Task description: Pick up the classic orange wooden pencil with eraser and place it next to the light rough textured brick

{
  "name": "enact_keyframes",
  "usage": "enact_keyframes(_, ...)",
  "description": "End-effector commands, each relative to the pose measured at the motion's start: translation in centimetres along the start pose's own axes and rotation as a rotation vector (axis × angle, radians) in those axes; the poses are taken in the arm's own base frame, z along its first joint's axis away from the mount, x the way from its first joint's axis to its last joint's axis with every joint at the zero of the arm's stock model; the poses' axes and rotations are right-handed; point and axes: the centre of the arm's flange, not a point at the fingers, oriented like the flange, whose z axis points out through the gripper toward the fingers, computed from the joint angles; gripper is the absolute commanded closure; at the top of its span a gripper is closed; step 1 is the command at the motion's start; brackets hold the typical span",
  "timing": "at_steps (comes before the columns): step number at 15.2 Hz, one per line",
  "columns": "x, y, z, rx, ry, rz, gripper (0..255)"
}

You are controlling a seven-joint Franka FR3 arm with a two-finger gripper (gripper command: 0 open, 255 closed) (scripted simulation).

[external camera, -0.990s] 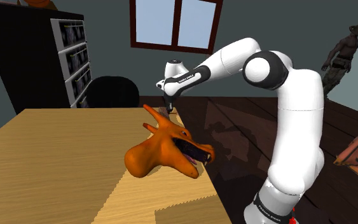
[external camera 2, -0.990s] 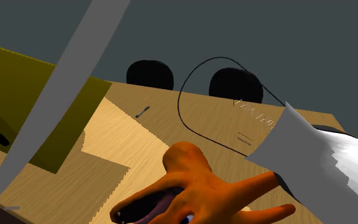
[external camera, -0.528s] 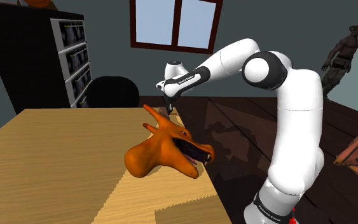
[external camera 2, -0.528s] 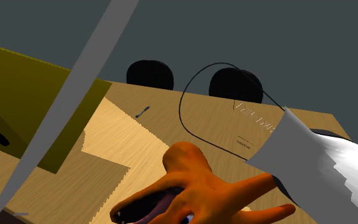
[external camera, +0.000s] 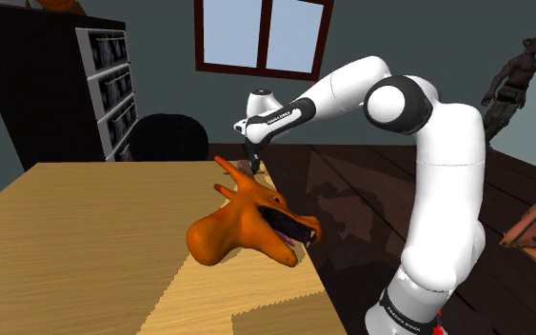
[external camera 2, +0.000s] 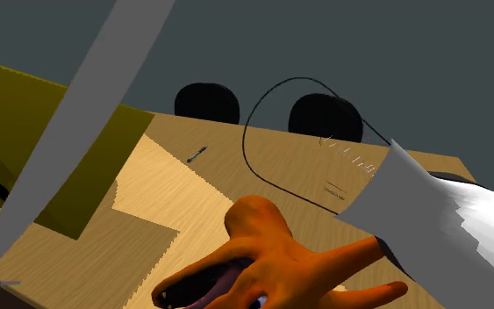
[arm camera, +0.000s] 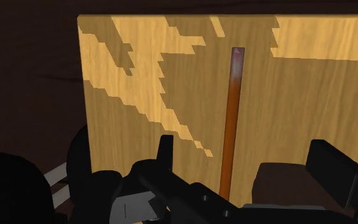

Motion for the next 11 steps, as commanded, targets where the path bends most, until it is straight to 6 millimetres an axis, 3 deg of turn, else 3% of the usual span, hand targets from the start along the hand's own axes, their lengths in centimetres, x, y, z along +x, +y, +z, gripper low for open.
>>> enact_keyframes(1,0.0,0.0,-2.0,0.000,0.000,0.000,0)
enact_keyframes(3,0.0,0.0,-4.4,0.000,0.000,0.000,0)
enact_keyframes(11,0.0,0.0,-4.4,0.000,0.000,0.000,0)
